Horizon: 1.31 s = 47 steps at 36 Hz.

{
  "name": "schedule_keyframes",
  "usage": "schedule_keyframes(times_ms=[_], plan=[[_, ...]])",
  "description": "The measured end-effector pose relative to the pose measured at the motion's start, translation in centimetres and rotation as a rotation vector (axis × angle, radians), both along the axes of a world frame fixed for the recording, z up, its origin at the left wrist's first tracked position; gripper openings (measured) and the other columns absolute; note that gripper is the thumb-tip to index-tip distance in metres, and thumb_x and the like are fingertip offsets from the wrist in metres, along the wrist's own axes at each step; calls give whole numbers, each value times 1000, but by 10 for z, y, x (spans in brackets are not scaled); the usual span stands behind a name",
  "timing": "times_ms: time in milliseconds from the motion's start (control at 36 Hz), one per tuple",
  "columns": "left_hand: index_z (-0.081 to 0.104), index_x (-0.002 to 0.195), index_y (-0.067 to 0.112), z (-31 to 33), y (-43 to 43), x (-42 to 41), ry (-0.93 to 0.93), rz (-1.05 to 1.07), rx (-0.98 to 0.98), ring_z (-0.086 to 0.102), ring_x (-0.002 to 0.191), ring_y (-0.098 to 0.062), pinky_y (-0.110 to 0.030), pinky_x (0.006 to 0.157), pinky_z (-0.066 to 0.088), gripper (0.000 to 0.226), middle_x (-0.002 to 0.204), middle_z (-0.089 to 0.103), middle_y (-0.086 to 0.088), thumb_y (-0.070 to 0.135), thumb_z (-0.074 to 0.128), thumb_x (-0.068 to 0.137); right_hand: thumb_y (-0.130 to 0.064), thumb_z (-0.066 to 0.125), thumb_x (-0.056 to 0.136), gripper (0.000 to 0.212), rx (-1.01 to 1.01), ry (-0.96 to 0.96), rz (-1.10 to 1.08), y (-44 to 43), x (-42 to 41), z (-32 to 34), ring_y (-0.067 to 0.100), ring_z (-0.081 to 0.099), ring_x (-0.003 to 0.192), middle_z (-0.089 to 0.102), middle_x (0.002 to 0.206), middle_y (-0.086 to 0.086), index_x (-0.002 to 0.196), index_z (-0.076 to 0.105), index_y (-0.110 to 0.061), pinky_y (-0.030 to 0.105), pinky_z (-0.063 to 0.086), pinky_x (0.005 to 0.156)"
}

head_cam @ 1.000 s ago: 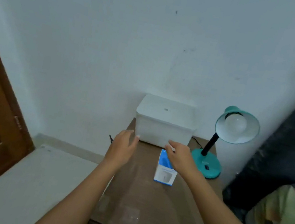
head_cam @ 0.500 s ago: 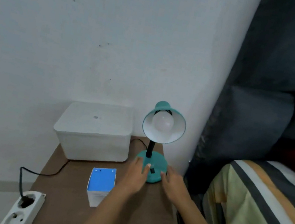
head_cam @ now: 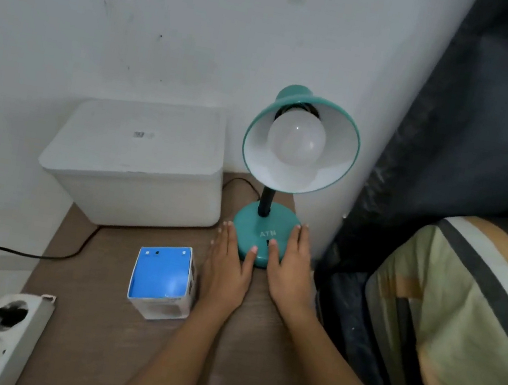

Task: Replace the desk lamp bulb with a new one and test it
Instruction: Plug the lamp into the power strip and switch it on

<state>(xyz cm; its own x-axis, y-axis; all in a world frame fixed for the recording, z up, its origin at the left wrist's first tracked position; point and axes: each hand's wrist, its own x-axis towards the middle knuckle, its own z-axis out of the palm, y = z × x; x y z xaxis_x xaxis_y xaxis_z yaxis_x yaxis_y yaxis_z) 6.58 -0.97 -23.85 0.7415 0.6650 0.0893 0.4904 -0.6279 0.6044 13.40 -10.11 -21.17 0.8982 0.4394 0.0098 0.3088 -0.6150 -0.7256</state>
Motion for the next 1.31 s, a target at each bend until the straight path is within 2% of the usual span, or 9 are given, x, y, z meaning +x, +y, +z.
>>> schedule_keyframes(times_ms=[139,306,444,583,889,1111,1306], plan=[[6,149,6,-3,0,0,16,3,75,9,146,-16,-23,114,-2,90,158,10,-7,63,1,79,-37,37,97,65,-43,-58,-7,2,1,-5,20,9,146,6,160,7,148,11,-8,31,15,117],[8,149,10,-11,3,-1,32,-5,65,8,146,-17,-28,117,3,76,159,10,-7,56,18,90,-42,34,96,63,-80,-31,-13,0,4,-10,14,11,146,5,160,0,150,11,-17,34,25,113],[9,149,12,-13,5,0,15,-22,105,11,146,-18,-30,118,4,77,158,14,-7,59,13,89,-44,33,96,64,-65,-30,2,-3,4,-8,16,13,146,5,160,-1,150,8,-19,38,26,115],[12,149,10,-10,5,0,-1,-29,87,13,146,-19,-32,119,8,75,157,16,-8,57,18,91,-45,28,97,63,-86,-57,10,-2,1,-8,16,9,147,2,160,-1,150,5,-18,39,25,116],[10,149,12,-6,4,0,-7,-21,69,12,146,-17,-28,117,6,73,158,16,-6,55,20,90,-42,25,98,62,-87,-33,12,-1,0,-7,16,7,147,-1,160,-1,149,1,-17,40,23,117],[9,149,12,-6,3,0,-4,-21,57,11,146,-16,-28,117,4,70,158,15,-5,53,23,94,-42,30,97,60,-65,-34,-23,0,-1,-5,17,13,146,4,160,-3,149,8,-20,40,28,112],[10,149,11,-8,3,0,8,-17,62,11,146,-17,-29,118,5,73,158,15,-6,55,20,91,-43,45,92,60,59,2,-147,3,3,-3,17,28,140,24,155,-5,144,27,-21,40,35,106]])
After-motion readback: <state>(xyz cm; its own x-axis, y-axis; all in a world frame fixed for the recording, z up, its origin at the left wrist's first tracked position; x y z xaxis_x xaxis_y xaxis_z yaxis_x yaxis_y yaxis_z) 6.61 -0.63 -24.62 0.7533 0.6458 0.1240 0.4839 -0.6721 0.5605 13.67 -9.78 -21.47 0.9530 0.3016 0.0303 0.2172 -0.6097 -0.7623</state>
